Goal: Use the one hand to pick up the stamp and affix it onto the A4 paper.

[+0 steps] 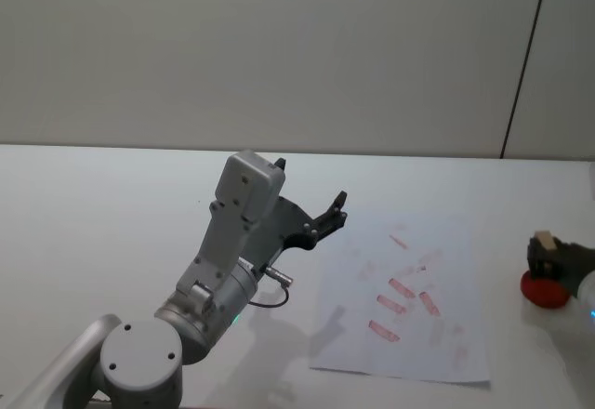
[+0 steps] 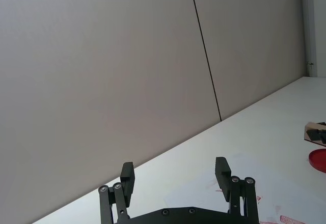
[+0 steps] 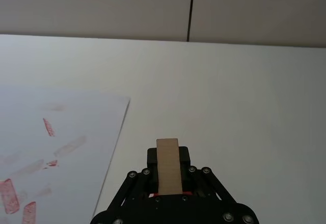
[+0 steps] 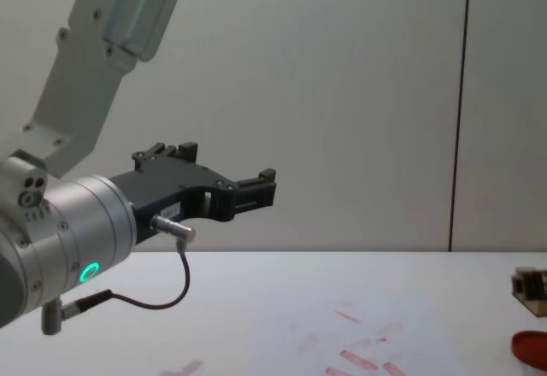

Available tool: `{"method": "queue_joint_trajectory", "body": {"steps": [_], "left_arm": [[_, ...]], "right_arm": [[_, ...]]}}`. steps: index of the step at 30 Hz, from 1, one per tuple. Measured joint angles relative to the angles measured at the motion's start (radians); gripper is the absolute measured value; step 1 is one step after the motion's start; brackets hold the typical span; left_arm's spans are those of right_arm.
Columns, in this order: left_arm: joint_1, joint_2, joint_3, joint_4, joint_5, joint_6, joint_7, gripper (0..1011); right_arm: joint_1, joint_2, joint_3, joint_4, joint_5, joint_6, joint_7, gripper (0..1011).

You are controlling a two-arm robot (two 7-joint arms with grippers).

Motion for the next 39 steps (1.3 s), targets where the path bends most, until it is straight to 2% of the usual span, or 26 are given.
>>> {"method": "queue_joint_trajectory", "body": {"steps": [4,14,25,27,39], "left_arm": [[0.000,0.000,0.000,0.000,0.000,0.000,0.000,1002],[0.000,0.000,0.000,0.000,0.000,0.000,0.000,1002],[0.000,0.000,0.000,0.000,0.000,0.000,0.000,1002],[0.000,0.000,0.000,0.000,0.000,0.000,0.000,1002],[0.000,0.000,0.000,0.000,0.000,0.000,0.000,1002]], "right_arm": [[0.008,0.002,-0.001,-0.013,-0.013,-0.002,0.030,219],[0.054,0.005,-0.014,-0.010,-0.071,0.002,0.159,219],[0.127,-0.003,-0.043,0.047,-0.161,0.016,0.332,219],[0.149,-0.008,-0.055,0.067,-0.193,0.020,0.381,219],[0.217,-0.032,-0.093,0.146,-0.277,0.035,0.493,219]]}}
